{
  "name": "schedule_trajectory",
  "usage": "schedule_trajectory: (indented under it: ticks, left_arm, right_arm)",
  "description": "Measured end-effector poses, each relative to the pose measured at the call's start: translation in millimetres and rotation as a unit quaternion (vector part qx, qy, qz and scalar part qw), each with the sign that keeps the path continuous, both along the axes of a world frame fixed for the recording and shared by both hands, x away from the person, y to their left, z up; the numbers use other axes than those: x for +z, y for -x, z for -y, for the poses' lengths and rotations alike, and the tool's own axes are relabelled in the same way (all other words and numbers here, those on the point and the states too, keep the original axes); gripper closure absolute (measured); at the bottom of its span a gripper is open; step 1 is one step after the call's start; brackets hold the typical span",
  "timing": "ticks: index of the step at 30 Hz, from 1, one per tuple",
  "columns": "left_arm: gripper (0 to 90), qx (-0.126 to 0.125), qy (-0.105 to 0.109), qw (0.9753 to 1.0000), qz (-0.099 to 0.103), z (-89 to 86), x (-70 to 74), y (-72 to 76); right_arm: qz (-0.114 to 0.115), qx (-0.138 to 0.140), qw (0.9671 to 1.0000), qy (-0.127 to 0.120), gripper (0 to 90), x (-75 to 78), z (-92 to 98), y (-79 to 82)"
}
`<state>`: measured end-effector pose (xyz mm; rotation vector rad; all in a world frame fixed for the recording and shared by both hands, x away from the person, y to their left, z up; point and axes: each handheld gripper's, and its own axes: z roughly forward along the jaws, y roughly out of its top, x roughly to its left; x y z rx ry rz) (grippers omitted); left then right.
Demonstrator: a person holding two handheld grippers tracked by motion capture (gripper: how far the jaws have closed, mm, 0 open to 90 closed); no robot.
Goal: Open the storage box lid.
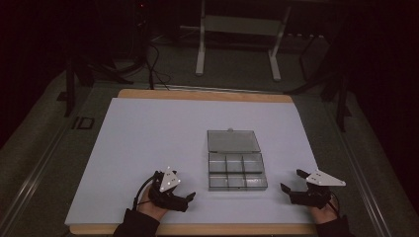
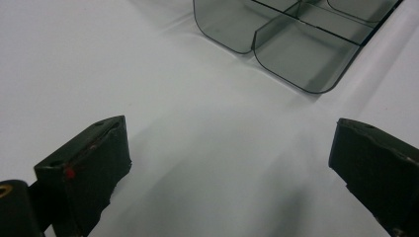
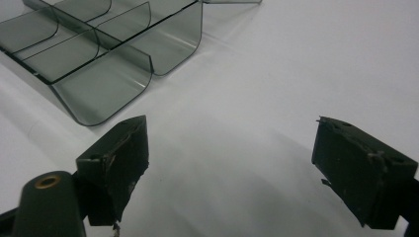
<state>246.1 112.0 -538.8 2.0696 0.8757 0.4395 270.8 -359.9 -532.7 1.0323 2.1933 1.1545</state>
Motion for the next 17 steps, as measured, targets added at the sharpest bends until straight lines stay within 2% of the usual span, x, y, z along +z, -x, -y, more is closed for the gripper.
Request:
schedule_trajectory:
  ticks: [5,13,17]
  left_arm:
    - [3.4,0.001,0.006,1.0000,-0.004,-1.1,-0.1,-0.6]
    - [3.4,-0.001,-0.008,1.0000,0.002,0.9,-0.2,0.5]
    - [3.4,0.001,-0.007,1.0000,0.000,0.9,-0.2,0.3]
  right_arm:
    - [0.002,0.001,1.0000,0.005,14.4,-0.6,-1.3,0.5]
    - [-0.004,0.000,1.0000,0.004,14.7,-1.0,-1.0,-0.6]
    - [-0.005,-0.001,1.0000,0.007,14.8,-1.3,-1.6,-0.9]
